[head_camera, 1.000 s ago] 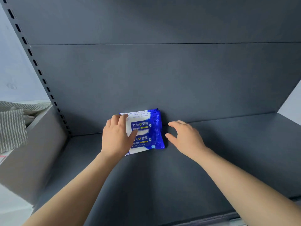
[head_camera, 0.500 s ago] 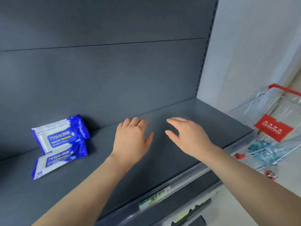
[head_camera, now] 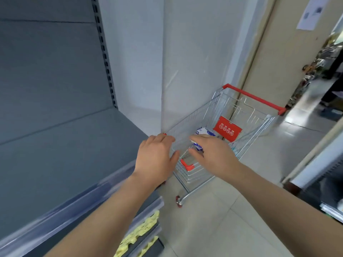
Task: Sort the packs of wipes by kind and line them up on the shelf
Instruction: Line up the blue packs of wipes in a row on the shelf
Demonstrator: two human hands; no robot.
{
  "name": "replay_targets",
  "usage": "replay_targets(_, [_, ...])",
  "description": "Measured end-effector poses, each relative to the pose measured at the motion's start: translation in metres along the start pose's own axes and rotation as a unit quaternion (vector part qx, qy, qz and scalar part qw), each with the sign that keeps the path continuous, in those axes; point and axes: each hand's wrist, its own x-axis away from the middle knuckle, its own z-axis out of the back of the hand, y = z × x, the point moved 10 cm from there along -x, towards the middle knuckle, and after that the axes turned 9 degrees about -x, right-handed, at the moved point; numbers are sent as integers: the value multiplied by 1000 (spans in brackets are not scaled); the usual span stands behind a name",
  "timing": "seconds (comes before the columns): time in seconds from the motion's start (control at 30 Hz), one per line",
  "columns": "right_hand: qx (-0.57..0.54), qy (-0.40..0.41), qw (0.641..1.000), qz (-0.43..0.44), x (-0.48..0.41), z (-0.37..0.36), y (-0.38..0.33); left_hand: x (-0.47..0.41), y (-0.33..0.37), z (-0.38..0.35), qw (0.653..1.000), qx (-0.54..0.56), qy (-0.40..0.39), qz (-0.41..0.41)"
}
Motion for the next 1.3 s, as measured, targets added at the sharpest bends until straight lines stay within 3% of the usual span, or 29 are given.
replay_targets(0.3, [4,-15,997,-80,-74,9,201,-138,84,-141,998,8,-56,6])
replay_targets(0.77, [-9,-91,984,-152,-256,-25,463,-343,108,-356,979,-23,-194,63])
replay_targets(1.13, [-63,-194,973,-112,-416,-161,656,-431,71,-592,926,32,-266,266])
replay_targets(1.3, [-100,-240,958,-122,-458,-258,722,-443,54,-704,899,36,-319,297])
